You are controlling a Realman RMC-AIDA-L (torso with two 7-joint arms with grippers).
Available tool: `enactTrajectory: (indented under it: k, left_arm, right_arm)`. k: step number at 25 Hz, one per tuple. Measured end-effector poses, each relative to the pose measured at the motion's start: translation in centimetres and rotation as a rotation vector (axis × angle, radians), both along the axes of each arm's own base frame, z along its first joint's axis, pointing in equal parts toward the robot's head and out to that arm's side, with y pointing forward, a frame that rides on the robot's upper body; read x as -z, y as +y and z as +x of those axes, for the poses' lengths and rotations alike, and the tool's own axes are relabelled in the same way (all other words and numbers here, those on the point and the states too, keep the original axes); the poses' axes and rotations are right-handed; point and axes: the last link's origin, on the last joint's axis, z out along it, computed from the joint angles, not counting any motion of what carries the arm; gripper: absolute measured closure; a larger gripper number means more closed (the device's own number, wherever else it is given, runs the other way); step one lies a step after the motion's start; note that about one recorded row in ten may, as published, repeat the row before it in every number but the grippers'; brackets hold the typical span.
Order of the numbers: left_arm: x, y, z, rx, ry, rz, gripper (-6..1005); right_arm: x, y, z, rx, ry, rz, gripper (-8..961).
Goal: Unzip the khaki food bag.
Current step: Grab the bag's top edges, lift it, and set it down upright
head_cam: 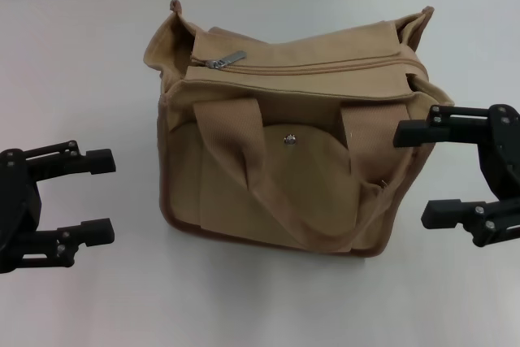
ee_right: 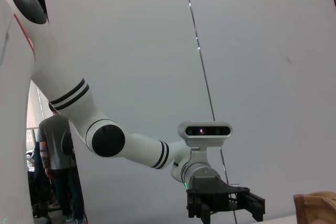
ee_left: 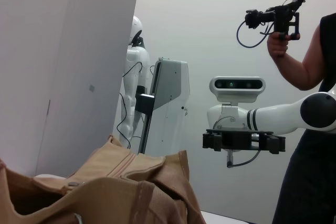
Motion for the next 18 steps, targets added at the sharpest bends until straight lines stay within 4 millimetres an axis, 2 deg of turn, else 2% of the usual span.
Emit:
enactTrajectory:
  k: [18]
  left_arm:
    - [0.87,0.26,0.46,0.004,-0.012,0.002,209]
  right_arm:
    - [0.09,-0.01,-0.05,0.0,0.002,-0.001,149]
